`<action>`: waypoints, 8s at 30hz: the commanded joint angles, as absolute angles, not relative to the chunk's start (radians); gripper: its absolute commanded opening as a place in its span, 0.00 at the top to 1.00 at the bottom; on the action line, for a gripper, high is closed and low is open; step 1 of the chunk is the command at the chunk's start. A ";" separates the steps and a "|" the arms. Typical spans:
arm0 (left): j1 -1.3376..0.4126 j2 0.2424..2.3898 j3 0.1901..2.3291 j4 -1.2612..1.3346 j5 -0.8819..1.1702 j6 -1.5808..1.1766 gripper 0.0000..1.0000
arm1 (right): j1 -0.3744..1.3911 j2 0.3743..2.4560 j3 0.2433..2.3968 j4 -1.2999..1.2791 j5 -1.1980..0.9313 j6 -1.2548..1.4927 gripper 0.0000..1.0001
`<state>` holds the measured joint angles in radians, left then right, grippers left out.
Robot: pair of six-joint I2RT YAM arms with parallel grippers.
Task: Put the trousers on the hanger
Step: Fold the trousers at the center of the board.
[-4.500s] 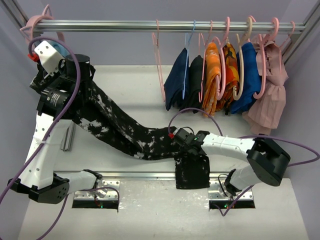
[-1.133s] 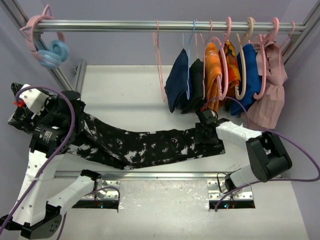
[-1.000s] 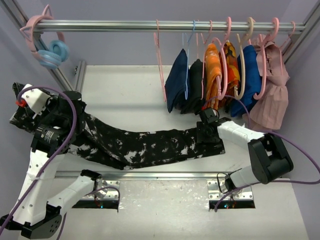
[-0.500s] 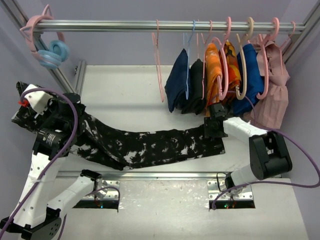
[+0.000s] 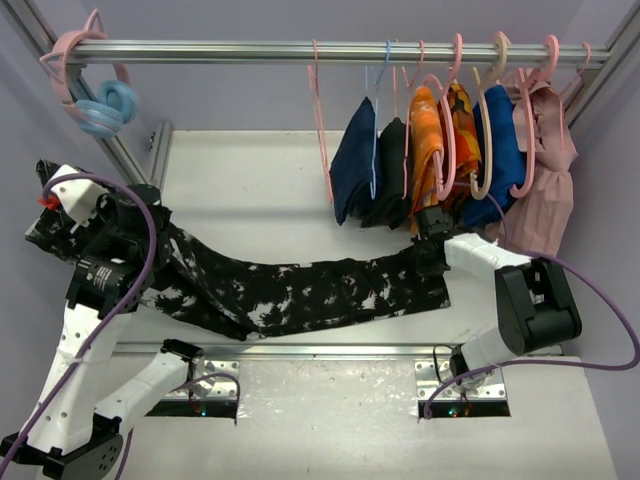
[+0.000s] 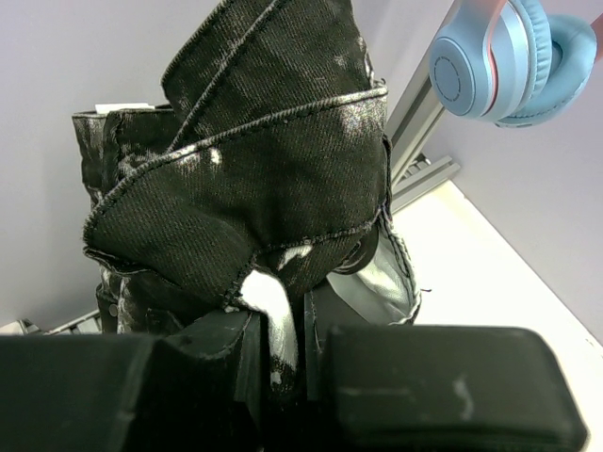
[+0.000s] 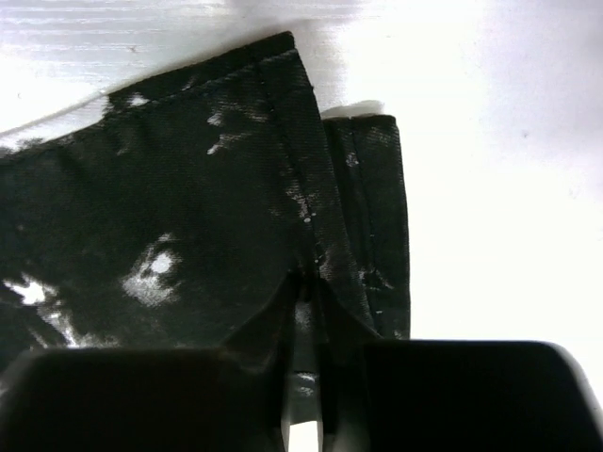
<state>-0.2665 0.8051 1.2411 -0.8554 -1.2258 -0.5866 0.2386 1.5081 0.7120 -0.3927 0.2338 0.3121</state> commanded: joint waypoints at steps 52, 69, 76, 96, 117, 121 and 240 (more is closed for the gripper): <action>-0.255 0.698 1.168 -0.726 -1.027 -0.560 1.00 | 0.755 1.616 0.732 -0.455 0.490 0.908 0.24; -0.255 0.843 1.019 -0.559 -0.551 -0.619 1.00 | 0.280 0.953 0.343 -0.470 0.229 0.901 0.19; -0.253 0.874 1.079 -0.721 -0.758 -0.649 0.93 | 0.230 0.935 0.374 -0.491 0.205 0.789 0.20; -0.232 0.925 1.094 -0.830 -0.709 -0.881 0.00 | 0.527 1.181 0.536 -0.352 0.030 0.617 0.24; -0.230 1.095 1.038 -0.947 -0.813 -1.092 0.00 | 0.212 1.089 0.384 -0.533 0.306 1.026 0.01; -0.230 1.101 1.006 -0.908 -0.763 -1.058 0.00 | 0.022 1.003 0.416 -0.555 0.247 0.912 0.01; 0.421 0.447 0.611 0.179 0.573 -0.658 1.00 | 1.115 2.190 1.519 -0.496 0.156 1.008 0.03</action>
<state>0.5086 0.5174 0.6127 0.0386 0.5113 -0.6369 1.0769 2.1107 1.4533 -0.6023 0.3261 1.0124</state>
